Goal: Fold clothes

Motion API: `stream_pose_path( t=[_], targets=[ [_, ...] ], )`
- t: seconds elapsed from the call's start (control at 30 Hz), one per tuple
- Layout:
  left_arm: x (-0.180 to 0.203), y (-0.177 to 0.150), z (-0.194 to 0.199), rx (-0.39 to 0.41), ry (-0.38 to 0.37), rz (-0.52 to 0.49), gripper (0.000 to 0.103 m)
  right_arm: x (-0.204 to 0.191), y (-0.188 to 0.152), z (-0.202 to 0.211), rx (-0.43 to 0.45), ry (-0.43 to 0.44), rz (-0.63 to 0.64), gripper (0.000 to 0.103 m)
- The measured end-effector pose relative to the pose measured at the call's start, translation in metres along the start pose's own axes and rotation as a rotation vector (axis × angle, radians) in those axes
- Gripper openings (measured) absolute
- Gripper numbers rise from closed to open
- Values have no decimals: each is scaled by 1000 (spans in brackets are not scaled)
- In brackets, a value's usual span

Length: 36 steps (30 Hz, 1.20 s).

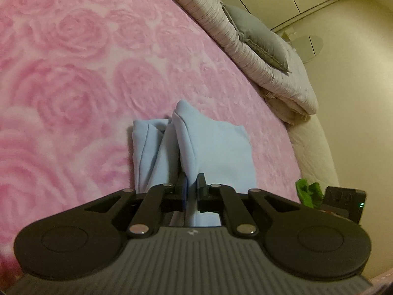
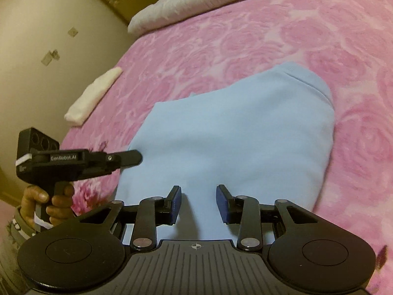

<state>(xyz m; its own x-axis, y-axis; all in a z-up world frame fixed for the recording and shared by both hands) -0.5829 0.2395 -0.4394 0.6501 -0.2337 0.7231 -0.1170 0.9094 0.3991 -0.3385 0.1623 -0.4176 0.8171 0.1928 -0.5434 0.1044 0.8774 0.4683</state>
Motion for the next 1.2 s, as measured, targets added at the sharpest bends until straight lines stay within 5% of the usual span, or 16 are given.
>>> stream_pose_path(
  t=[0.27, 0.47, 0.8, 1.07, 1.2],
  targets=[
    [-23, -12, -10, -36, -70, 128, 9, 43, -8, 51, 159, -121, -160, 37],
    [3, 0, 6, 16, -38, -18, 4, 65, -34, 39, 146, -86, -291, 37],
    [-20, -3, 29, 50, 0, -29, 5, 19, -28, 16, 114, -193, -70, 37],
    [-24, -23, 49, 67, 49, 22, 11, -7, -40, -13, 90, -405, 209, 41],
    [-24, -35, 63, 81, 70, 61, 21, -1, -45, 6, 158, -359, 112, 41]
  ],
)
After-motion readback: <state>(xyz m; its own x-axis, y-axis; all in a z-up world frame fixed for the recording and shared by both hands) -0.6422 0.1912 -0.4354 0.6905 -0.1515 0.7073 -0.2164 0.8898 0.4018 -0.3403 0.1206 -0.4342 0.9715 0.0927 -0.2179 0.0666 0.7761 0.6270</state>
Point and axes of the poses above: each gripper's, at about its wrist camera, not at the fingertips, and z roughly against the way its jaws point, x to its right, y to its top, the point moved 7 cm from there along -z, roughly the way its jaws point, and after that the axes turned 1 degree about -z, right-handed, at the moved point
